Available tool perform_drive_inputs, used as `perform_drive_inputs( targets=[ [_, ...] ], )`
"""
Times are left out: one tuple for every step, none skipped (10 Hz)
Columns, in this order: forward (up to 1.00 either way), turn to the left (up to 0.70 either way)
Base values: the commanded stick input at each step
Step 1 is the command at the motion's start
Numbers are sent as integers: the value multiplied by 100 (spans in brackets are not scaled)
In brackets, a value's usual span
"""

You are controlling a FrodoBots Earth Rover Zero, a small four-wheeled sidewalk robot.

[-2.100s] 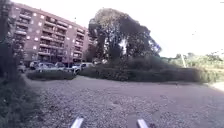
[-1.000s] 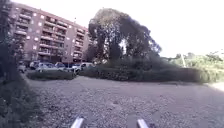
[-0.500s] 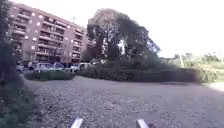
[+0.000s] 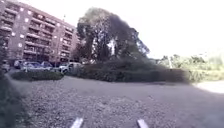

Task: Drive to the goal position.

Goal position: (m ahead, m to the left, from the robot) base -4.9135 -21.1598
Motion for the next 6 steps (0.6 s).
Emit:
perform_drive_inputs(
  targets=[
    [0,-70],
    [0,-70],
    [0,-70],
    [0,-70],
    [0,-70],
    [0,-70]
  ],
)
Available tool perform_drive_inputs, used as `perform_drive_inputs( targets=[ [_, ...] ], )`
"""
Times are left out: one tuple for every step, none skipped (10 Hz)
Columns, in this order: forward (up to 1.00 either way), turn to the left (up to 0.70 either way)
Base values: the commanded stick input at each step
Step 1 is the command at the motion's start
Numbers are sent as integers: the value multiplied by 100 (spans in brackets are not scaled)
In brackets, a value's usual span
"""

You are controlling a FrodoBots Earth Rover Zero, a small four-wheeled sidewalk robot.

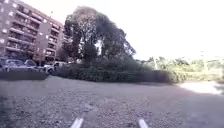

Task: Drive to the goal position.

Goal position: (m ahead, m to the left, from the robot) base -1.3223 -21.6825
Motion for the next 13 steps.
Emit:
perform_drive_inputs(
  targets=[
    [0,-70],
    [0,-70],
    [0,-70],
    [0,-70],
    [0,-70],
    [0,-70],
    [0,-70],
    [0,-70],
    [0,-70],
    [0,-70],
    [0,-70],
    [0,-70],
    [0,-70]
  ],
)
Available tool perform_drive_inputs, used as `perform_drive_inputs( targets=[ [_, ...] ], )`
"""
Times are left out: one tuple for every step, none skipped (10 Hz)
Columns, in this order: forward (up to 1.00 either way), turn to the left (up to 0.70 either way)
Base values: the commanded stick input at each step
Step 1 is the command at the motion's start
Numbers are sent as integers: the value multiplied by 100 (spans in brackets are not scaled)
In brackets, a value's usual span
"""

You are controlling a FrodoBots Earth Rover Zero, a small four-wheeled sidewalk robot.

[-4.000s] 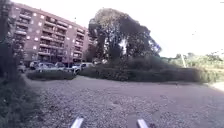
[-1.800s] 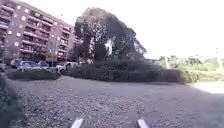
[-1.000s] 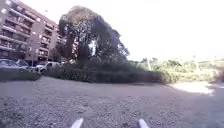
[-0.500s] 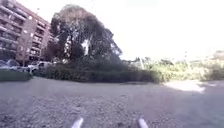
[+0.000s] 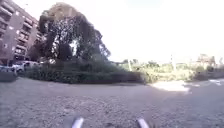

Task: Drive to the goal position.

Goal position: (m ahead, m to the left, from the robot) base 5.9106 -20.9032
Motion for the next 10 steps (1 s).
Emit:
perform_drive_inputs(
  targets=[
    [0,-70],
    [0,-70],
    [0,-70],
    [0,-70],
    [0,-70],
    [0,-70],
    [0,-70],
    [0,-70],
    [0,-70],
    [0,-70]
  ],
)
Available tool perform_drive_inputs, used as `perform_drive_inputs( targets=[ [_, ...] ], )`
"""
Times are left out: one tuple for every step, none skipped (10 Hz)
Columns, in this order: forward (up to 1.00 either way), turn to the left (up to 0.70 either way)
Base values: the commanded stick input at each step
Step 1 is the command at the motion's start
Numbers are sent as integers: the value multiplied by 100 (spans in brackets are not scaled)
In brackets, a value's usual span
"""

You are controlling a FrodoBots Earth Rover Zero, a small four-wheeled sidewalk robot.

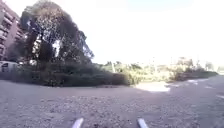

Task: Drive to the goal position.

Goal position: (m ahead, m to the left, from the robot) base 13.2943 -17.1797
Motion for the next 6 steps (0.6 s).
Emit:
perform_drive_inputs(
  targets=[
    [0,-70],
    [0,-70],
    [0,-70],
    [0,-70],
    [0,-70],
    [0,-70]
  ],
)
